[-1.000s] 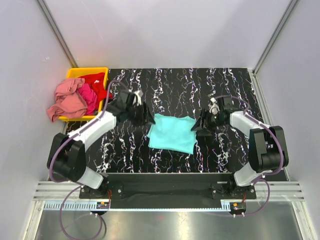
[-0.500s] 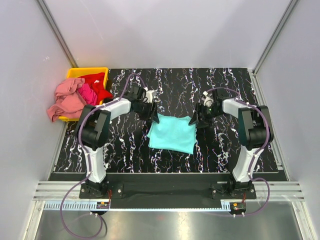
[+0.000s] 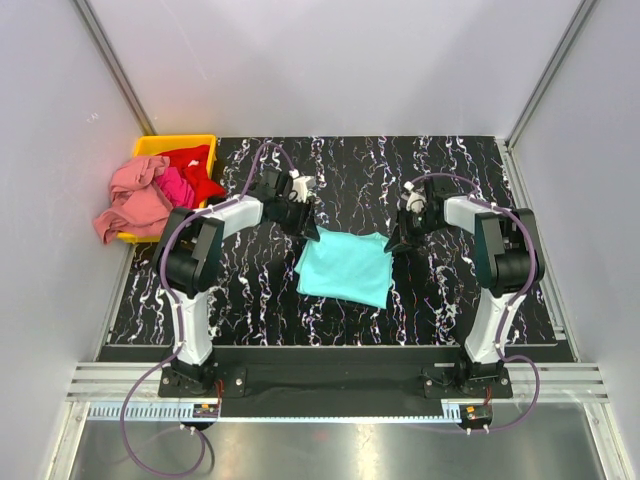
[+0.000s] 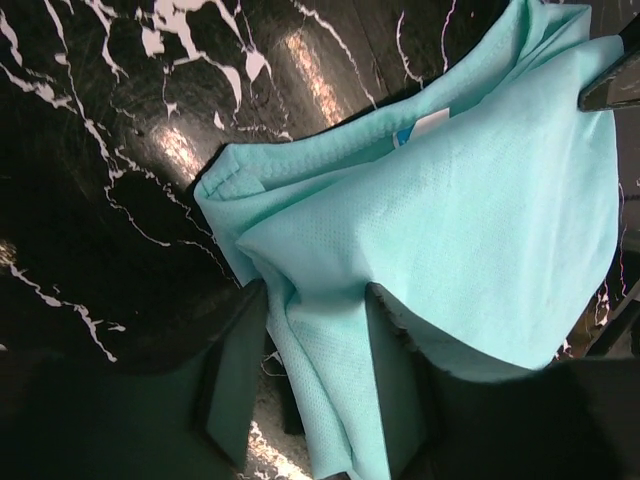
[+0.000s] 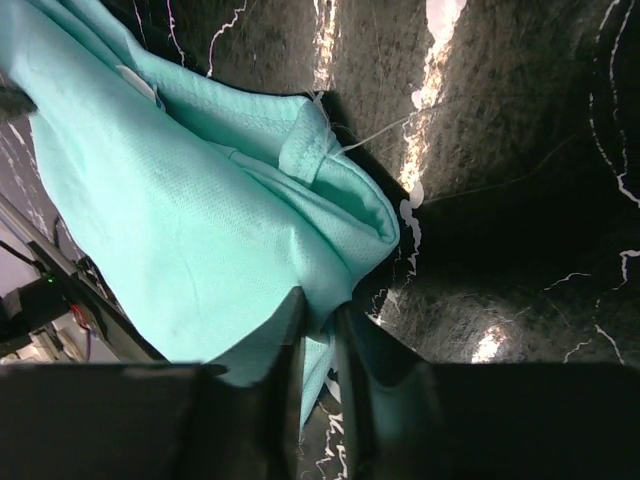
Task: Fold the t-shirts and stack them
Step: Fold the tshirt
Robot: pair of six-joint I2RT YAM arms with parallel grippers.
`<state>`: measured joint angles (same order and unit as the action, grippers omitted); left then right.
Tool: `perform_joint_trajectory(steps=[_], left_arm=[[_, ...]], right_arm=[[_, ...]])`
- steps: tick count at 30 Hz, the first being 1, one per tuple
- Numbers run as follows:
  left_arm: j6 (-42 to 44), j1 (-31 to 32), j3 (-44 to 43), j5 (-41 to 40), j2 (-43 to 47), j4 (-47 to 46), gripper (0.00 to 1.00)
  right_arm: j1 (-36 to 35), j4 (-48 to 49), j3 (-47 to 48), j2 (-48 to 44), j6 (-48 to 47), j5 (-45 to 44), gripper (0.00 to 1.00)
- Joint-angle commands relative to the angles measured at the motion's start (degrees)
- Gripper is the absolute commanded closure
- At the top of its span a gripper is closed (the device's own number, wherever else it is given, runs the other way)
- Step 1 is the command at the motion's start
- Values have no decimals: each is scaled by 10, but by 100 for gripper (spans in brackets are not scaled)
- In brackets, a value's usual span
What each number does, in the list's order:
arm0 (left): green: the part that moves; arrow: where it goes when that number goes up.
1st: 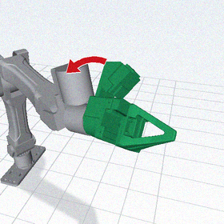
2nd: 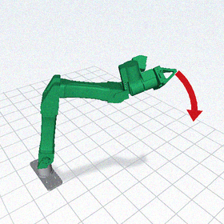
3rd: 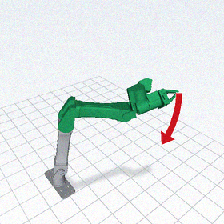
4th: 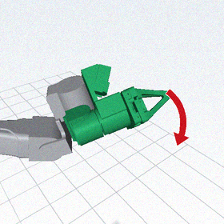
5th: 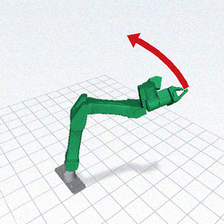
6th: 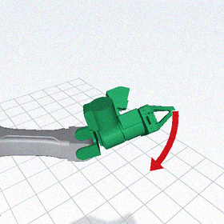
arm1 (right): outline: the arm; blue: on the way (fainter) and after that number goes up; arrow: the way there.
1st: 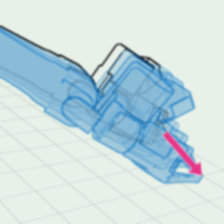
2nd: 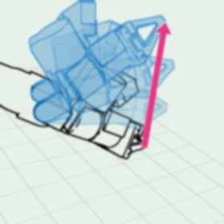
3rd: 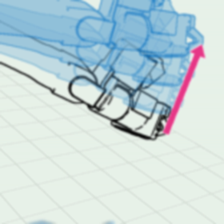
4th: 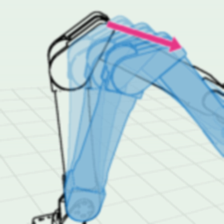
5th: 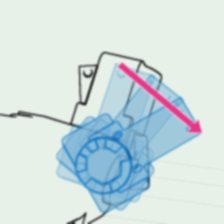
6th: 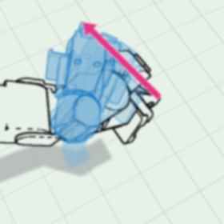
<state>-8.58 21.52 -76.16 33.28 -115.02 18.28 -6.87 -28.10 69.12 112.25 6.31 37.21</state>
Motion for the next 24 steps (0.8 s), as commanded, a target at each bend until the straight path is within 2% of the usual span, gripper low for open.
perform_joint_trajectory(steps=[1,3,7,8,10,13,17,23,24], left_arm=[[4,3,-7,20,24,-54,61],[1,4,-7,17,30,-63,65],[-6,5,-20,14,28,-63,84],[-7,5,-21,16,27,-63,95],[-22,5,-21,21,27,-69,99],[-81,5,-5,37,36,-107,100],[-185,1,13,28,32,-181,100],[-277,-18,-20,-14,-10,-170,100],[-283,-21,-31,-21,-17,-163,96]], right_arm=[[3,19,12,-34,-4,11,81],[3,33,9,-54,2,14,82],[4,43,9,-67,6,22,89],[3,45,8,-67,10,24,92],[3,50,5,-71,13,28,95],[3,85,-13,-90,29,39,100],[3,166,-36,-94,77,65,100],[4,196,-5,-34,107,59,98],[5,195,-1,-24,106,55,97]])
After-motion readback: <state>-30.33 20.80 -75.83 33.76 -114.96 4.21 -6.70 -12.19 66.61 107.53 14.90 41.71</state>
